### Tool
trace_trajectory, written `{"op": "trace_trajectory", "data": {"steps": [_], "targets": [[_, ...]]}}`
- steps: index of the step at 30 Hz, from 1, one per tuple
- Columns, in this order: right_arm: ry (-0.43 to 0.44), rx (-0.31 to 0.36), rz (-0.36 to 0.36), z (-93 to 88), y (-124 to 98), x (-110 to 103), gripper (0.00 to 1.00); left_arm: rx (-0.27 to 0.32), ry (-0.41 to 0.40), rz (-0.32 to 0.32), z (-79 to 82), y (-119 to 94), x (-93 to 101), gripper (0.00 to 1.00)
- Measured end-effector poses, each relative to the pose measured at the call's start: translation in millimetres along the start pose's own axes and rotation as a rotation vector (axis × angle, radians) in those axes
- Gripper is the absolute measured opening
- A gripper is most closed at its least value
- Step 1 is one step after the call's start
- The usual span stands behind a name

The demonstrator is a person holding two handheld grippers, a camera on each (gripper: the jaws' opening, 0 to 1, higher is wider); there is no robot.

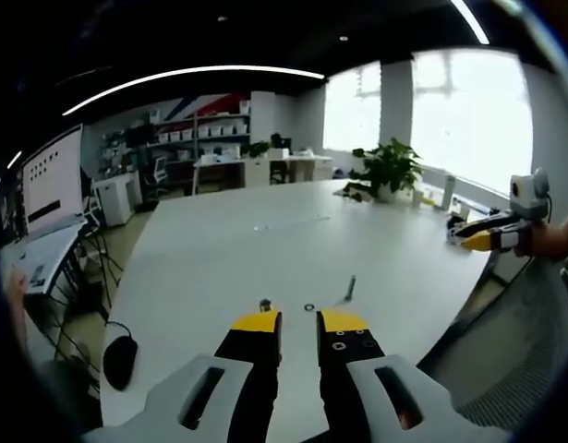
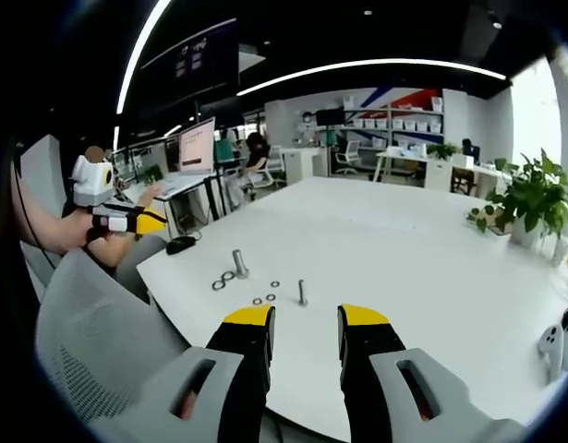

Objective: Place the washer onto the threaded stud by aligning its center hole with the stud, sliding it down to the base, and recovering from edge contact or off-axis alignment until the washer reaches the visible bottom stop.

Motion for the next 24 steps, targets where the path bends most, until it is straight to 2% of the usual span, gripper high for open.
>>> {"op": "trace_trajectory", "data": {"steps": [24], "targets": [[0.003, -0.001, 0.018, 0.6, 0.3, -2.6, 0.30, -0.031, -0.015, -0.005, -3.9, 3.2, -1.0, 0.15]]}}
Point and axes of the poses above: the point that each gripper's makers call its tool centre point, and the gripper's own axes: y roughly forward along the fingers, x roughly to its right, z roughly out of its top, the point moved 6 cm from there along -y, roughly backward along the fingers, and after that the axes turned 14 degrees about -z, right-handed, at the moved point
